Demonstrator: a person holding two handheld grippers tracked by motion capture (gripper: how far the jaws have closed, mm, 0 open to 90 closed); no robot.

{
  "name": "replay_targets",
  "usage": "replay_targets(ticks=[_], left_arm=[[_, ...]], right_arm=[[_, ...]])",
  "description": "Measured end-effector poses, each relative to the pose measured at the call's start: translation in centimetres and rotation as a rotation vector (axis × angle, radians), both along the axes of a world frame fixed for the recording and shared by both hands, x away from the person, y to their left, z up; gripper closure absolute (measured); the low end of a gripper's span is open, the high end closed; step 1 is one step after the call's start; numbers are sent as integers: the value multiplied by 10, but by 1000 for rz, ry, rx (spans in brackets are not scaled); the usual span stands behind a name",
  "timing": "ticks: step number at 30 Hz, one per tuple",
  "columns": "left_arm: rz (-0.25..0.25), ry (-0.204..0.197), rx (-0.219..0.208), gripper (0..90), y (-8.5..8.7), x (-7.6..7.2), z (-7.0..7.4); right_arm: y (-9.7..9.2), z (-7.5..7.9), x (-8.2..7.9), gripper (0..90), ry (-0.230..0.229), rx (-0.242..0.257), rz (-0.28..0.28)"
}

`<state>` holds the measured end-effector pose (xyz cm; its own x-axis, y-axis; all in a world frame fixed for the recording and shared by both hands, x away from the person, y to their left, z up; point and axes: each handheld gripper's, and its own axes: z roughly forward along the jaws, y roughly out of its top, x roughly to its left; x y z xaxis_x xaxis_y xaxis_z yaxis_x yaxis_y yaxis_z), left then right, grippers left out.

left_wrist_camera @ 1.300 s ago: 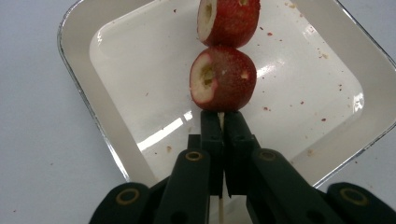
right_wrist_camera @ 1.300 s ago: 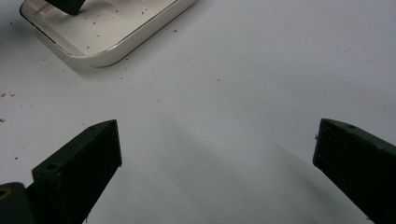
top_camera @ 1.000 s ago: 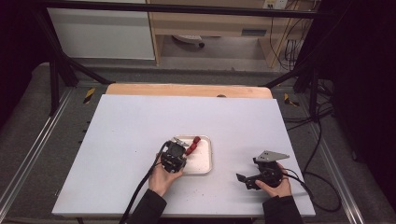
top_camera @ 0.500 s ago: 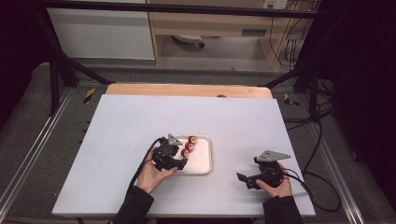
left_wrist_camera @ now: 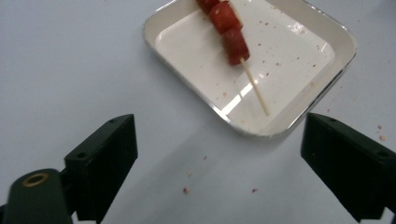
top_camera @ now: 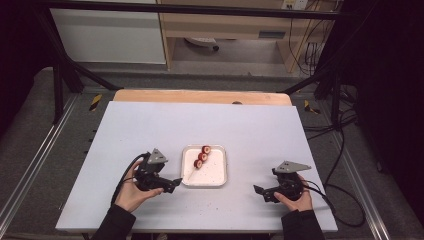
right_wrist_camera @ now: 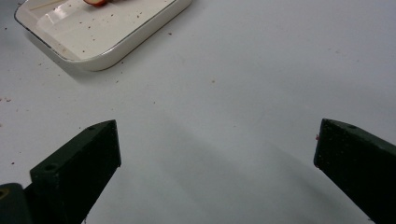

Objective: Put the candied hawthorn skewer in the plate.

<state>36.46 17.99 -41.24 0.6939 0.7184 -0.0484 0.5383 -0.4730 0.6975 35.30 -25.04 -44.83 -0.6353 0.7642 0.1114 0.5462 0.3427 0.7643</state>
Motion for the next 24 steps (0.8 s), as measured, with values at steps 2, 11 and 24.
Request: replay_targets(ticks=[2,11,24], left_arm=[[25,-6,-4,77,11,-5,-4],[81,-46,-37,76,57,-24,-24],[86,-51,-44,77,77,-29,-33]], right_arm=[[0,0,0,9,0,-3,-1],[0,-1,0,7,10,-6,-1],[0,-2,-1,6,18,-21,9]])
